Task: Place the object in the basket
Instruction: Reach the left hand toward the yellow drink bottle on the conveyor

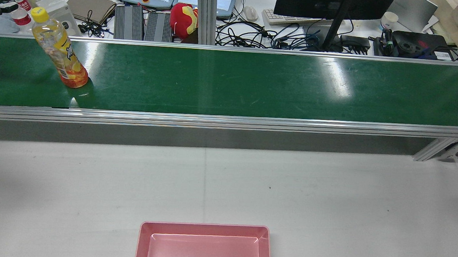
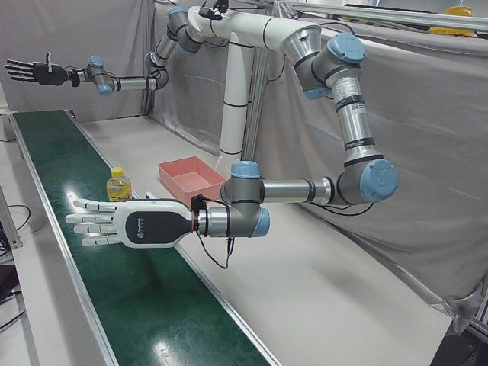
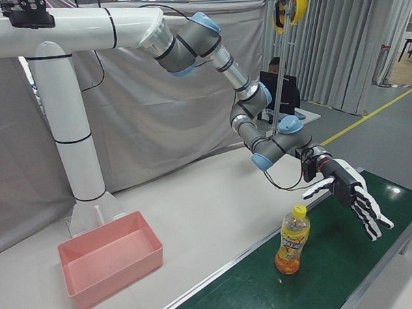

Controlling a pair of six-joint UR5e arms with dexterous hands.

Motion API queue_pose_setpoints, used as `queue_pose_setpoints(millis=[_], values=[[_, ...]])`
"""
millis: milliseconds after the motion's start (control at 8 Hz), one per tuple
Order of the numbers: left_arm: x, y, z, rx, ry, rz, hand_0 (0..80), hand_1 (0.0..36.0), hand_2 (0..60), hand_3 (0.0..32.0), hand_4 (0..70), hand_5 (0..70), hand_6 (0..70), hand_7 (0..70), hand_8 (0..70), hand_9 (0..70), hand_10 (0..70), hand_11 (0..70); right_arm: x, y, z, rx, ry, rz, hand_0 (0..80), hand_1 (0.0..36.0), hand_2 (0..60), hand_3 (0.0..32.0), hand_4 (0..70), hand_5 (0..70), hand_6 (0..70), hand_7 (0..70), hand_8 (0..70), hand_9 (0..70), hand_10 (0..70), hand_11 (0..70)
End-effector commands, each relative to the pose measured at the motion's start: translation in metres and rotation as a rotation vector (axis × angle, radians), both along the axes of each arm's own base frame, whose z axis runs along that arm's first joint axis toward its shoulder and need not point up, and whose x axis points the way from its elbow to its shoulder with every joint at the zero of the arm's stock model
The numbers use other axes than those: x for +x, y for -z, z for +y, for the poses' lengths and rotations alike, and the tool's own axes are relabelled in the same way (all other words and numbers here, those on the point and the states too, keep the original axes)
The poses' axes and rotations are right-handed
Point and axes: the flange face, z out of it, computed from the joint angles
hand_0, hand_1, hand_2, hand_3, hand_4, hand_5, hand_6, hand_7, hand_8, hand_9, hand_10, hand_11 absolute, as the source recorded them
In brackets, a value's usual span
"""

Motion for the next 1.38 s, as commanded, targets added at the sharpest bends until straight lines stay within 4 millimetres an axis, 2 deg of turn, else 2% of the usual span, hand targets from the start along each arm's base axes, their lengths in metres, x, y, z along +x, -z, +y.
queue_pose_setpoints(millis=[0, 125, 250, 375, 625, 1000, 1250], values=[[0.06, 0.006, 0.005, -0.047, -0.009, 0.103, 65.5, 25.0, 0.4, 6.4, 0.0, 18.0, 0.0, 0.0, 8.5, 10.8, 4.7, 10.1, 0.0, 0.001, 0.0, 0.002, 0.0, 0.0, 0.0, 0.0, 0.0, 0.0, 0.0, 0.0, 0.0, 0.0, 0.0, 0.0, 0.0, 0.0], [0.083, 0.001, 0.01, -0.068, -0.045, 0.121, 71.8, 19.9, 0.0, 6.6, 0.0, 16.7, 0.0, 0.0, 6.8, 8.6, 3.8, 8.5, 0.0, 0.0, 0.0, 0.0, 0.001, 0.0, 0.0, 0.0, 0.0, 0.0, 0.0, 0.0, 0.0, 0.0, 0.0, 0.0, 0.0, 0.0], [0.098, -0.002, 0.013, -0.069, -0.07, 0.119, 80.0, 8.8, 0.0, 8.4, 0.0, 14.6, 0.0, 0.0, 5.2, 6.5, 3.0, 7.1, 0.0, 0.001, 0.0, 0.002, 0.001, 0.0, 0.0, 0.0, 0.0, 0.0, 0.0, 0.0, 0.0, 0.0, 0.0, 0.0, 0.0, 0.0], [0.102, 0.003, 0.014, -0.064, -0.078, 0.126, 80.0, 7.5, 0.0, 9.2, 0.0, 12.1, 0.0, 0.0, 5.3, 6.7, 3.1, 6.9, 0.0, 0.001, 0.0, 0.002, 0.001, 0.0, 0.0, 0.0, 0.0, 0.0, 0.0, 0.0, 0.0, 0.0, 0.0, 0.0, 0.0, 0.0], [0.106, 0.012, 0.012, -0.051, -0.08, 0.129, 80.0, 8.5, 0.0, 8.4, 0.4, 14.5, 0.0, 0.0, 6.0, 7.6, 2.5, 6.3, 0.0, 0.001, 0.0, 0.002, 0.0, 0.0, 0.0, 0.0, 0.0, 0.0, 0.0, 0.0, 0.0, 0.0, 0.0, 0.0, 0.0, 0.0], [0.138, 0.025, 0.012, -0.044, -0.124, 0.13, 80.0, 8.8, 0.0, 6.2, 2.7, 18.4, 0.0, 0.0, 7.3, 9.2, 2.9, 7.0, 0.0, 0.001, 0.0, 0.002, 0.0, 0.0, 0.0, 0.0, 0.0, 0.0, 0.0, 0.0, 0.0, 0.0, 0.0, 0.0, 0.0, 0.0], [0.138, 0.03, 0.011, -0.042, -0.122, 0.132, 80.0, 8.8, 0.0, 6.0, 2.8, 19.6, 0.0, 0.0, 6.9, 8.6, 2.9, 6.9, 0.0, 0.001, 0.0, 0.002, 0.001, 0.0, 0.0, 0.0, 0.0, 0.0, 0.0, 0.0, 0.0, 0.0, 0.0, 0.0, 0.0, 0.0]])
